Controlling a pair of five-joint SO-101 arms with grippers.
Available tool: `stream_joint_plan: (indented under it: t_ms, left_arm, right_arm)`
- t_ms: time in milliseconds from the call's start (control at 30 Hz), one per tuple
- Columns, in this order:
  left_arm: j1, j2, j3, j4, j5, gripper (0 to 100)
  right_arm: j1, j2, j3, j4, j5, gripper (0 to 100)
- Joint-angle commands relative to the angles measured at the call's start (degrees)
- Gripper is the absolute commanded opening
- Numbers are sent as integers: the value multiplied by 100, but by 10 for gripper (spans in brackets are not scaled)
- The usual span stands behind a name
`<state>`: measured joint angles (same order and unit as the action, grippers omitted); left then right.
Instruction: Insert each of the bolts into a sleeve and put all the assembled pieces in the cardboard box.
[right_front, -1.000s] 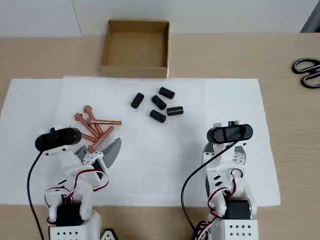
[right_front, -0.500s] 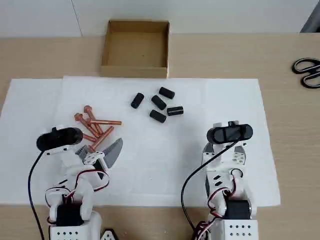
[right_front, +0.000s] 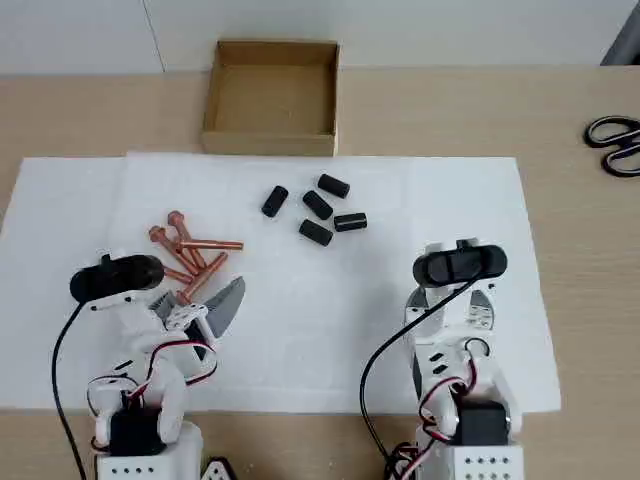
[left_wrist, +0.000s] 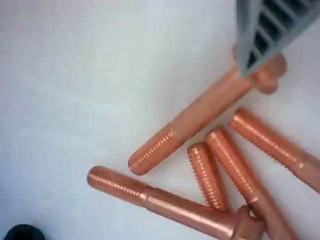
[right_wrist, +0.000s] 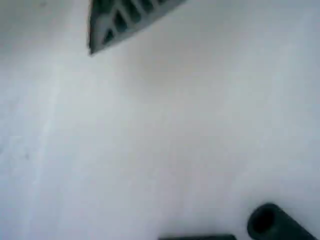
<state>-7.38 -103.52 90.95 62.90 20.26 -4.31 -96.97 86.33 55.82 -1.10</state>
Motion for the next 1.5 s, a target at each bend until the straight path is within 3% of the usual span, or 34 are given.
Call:
stream_joint_plan:
  t_ms: [0, 333, 600, 900, 1133, 1333, 1467]
  left_arm:
    - [-264, -35, -505, 114, 9, 376]
    - [-853, -26, -1622, 554, -413, 376]
    - [-1055, 211, -2378, 958, -659, 376]
    - [-1055, 2655, -3714, 1064, -659, 376]
    - [-1037, 4290, -4769, 1380, -668, 376]
    - [-1046, 5609, -5754, 1881, -1591, 376]
    - [-1046, 6268, -6220, 2110, -1767, 376]
  right_arm:
    - [13, -31, -738, 321, 62, 268]
    - [13, 180, -1978, 681, 563, 268]
    - [13, 2281, -3921, 1446, 563, 268]
    - [-22, 4927, -5732, 2527, 571, 268]
    - [-22, 6879, -6602, 3196, 1477, 268]
    - [180, 8198, -7930, 3257, 1512, 270]
    - [224, 8611, -8484, 3125, 1090, 269]
